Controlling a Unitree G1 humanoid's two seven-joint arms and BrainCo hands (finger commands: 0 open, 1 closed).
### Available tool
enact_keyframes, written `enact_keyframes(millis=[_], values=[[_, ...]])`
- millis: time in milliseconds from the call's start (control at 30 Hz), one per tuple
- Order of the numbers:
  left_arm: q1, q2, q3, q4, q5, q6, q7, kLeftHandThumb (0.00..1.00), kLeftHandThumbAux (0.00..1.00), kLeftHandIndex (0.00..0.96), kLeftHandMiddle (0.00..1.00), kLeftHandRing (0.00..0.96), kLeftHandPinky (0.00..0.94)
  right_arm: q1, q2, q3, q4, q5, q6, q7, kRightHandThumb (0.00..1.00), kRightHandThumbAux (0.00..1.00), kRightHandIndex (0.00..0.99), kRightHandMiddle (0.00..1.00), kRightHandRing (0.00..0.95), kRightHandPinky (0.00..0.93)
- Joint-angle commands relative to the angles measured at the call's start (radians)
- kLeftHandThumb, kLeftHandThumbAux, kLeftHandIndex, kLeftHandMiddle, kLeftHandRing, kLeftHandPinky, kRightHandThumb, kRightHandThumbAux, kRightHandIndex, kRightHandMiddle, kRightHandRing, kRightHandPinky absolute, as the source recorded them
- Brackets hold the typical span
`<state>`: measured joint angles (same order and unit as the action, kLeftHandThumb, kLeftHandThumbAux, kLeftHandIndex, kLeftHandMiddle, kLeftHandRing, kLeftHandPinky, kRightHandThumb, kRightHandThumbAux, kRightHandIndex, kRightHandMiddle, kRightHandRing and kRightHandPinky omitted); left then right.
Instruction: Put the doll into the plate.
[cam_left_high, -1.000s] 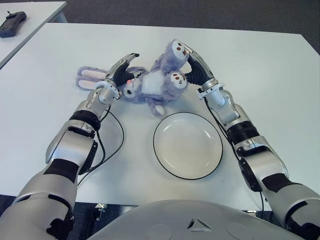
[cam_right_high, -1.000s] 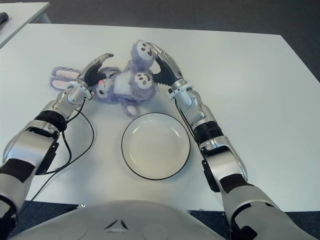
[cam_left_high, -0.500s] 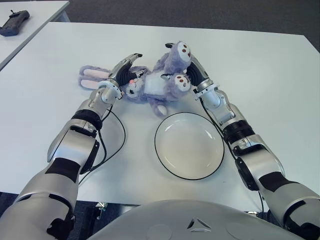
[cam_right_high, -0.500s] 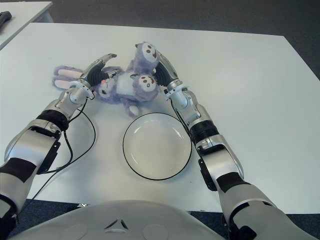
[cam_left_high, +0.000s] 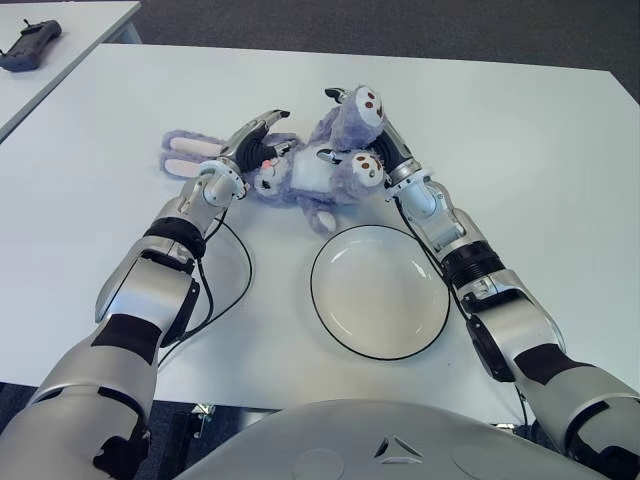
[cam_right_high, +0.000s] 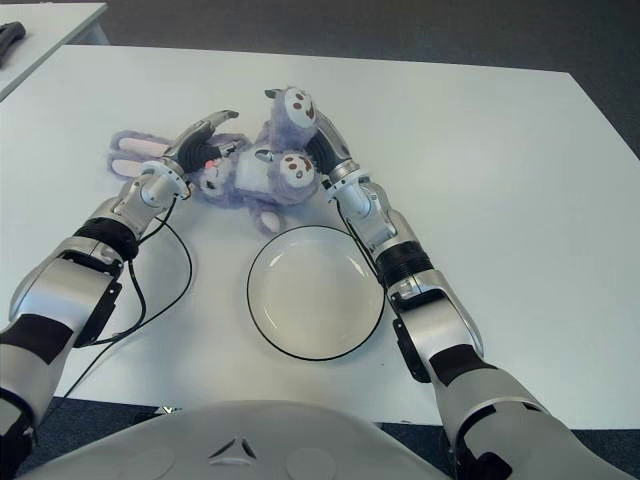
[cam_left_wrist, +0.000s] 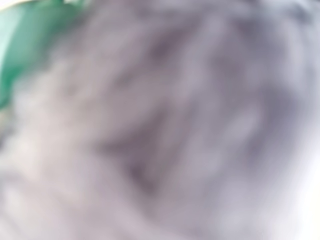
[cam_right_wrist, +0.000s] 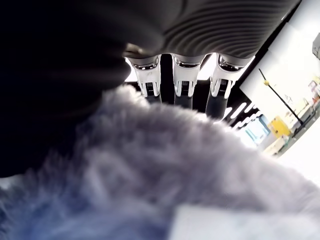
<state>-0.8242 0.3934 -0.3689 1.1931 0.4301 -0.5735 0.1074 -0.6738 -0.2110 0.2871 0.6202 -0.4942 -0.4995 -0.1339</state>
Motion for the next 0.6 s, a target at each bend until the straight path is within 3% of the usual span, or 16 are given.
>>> enact_keyframes(millis=[33,600], values=[[0.048,-0.042,-0.035,0.039,0.037,0.027,-0.077,0.386,0.320,0.015,0.049,0.059,0.086,0.001,0.009,0.008,-0.003,-0.011,0.018,-0.004,0.174,0.471,0.039,0.102,0.102,0.124],[0.044,-0.054,-0.024,0.020,-0.001,0.046,-0.241,0.443,0.386,0.079,0.100,0.120,0.155,0.005,0.031,-0.002,-0.011,-0.004,0.047,-0.029,0.203,0.485,0.084,0.117,0.112,0.140]])
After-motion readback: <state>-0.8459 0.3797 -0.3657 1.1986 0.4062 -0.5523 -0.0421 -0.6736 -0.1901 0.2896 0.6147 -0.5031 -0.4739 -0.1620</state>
